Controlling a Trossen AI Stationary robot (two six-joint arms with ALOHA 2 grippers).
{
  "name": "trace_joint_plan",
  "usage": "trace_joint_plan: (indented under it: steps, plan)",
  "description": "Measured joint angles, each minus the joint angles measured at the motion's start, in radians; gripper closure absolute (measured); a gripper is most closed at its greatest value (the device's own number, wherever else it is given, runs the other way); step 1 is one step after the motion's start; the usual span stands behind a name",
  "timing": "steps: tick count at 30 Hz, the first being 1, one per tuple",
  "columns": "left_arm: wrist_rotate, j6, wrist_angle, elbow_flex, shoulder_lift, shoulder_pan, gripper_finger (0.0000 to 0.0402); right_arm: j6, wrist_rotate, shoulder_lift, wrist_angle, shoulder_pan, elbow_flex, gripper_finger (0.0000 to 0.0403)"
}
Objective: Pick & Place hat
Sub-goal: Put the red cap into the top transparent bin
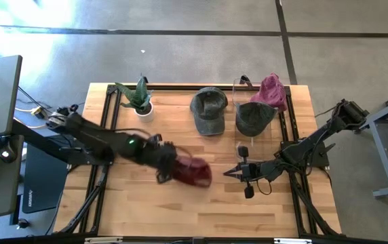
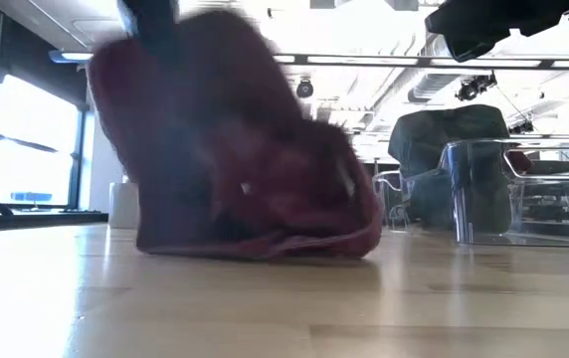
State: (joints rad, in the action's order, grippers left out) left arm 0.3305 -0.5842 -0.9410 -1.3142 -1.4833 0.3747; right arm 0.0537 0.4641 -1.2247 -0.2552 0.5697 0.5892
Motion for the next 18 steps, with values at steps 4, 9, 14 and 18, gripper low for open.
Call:
trace_joint_plan:
  steps: [4,9,14,18]
  plan:
    - [-0.014,0.002,0.024,0.077,-0.048,-0.117,0.0398,-0.01,0.021,0.0,-0.022,0.0,0.0,0.0398]
    - [0.009,0.009,0.028,0.095,-0.072,-0.159,0.0398,-0.007,0.059,-0.02,-0.03,0.0,0.035,0.04]
    - [0.151,0.027,0.057,0.078,-0.064,-0.129,0.0398,-0.037,0.08,-0.16,0.011,0.0,0.149,0.0401]
    - [0.383,0.031,0.093,0.043,-0.029,-0.047,0.0398,-0.06,0.177,-0.301,0.145,-0.008,0.308,0.0402]
